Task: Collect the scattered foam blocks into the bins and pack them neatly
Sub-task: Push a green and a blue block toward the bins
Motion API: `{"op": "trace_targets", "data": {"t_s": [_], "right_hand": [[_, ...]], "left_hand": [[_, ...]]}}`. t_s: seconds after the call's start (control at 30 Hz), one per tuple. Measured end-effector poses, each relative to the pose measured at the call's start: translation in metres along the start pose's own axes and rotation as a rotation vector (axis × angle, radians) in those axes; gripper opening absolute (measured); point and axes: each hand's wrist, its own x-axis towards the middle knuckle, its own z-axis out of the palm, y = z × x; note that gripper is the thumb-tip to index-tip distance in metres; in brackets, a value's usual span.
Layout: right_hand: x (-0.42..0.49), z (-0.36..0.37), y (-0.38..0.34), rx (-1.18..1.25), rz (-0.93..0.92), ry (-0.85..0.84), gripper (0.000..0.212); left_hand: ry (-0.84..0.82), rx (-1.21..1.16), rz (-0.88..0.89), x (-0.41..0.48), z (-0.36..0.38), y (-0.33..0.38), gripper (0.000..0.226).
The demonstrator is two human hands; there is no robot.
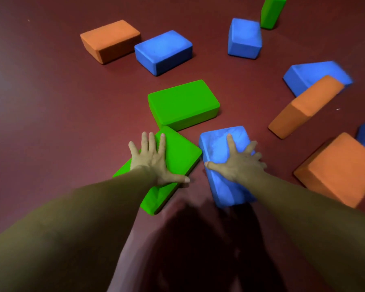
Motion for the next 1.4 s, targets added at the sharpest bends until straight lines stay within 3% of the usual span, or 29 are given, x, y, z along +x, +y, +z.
{"op": "trace_targets", "data": {"t_s": [0.13, 0.23, 0.4, 0.53, 0.67, 0.93, 1.17, 1.33, 1.4], "right_hand": [[0.003, 0.009, 0.004, 0.038, -0.024, -0.034, 0.13], [0.008, 0.014, 0.005, 0.064, -0.035, 0.002, 0.124], [-0.003, -0.002, 0.007, 0.039, -0.051, 0.079, 0.116], [-0.047, -0.035, 0.018, 0.149, 0.013, 0.103, 0.117], [-0.113, -0.078, 0.053, 0.31, 0.121, 0.021, 0.118], [-0.24, -0.18, 0.157, 0.505, 0.396, 0.01, 0.116], [-0.355, -0.252, 0.236, 0.679, 0.653, 0.16, 0.117], [-0.446, -0.266, 0.291, 0.616, 0.92, 0.327, 0.117], [-0.487, -0.261, 0.32, 0.628, 1.015, 0.307, 0.119]], "left_hand": [[-0.014, -0.139, 0.028, 0.004, 0.006, -0.002, 0.144], [0.039, -0.128, -0.002, 0.008, 0.007, 0.004, 0.14], [0.042, -0.235, -0.172, -0.005, -0.011, 0.024, 0.133], [0.029, -0.303, -0.26, -0.044, -0.051, 0.041, 0.131], [0.038, -0.291, -0.258, -0.089, -0.117, 0.062, 0.131], [0.015, -0.266, -0.068, -0.192, -0.259, 0.135, 0.129], [0.028, -0.27, 0.186, -0.287, -0.367, 0.221, 0.129], [0.049, -0.164, 0.441, -0.375, -0.407, 0.293, 0.128], [0.046, -0.139, 0.528, -0.414, -0.406, 0.327, 0.128]]}}
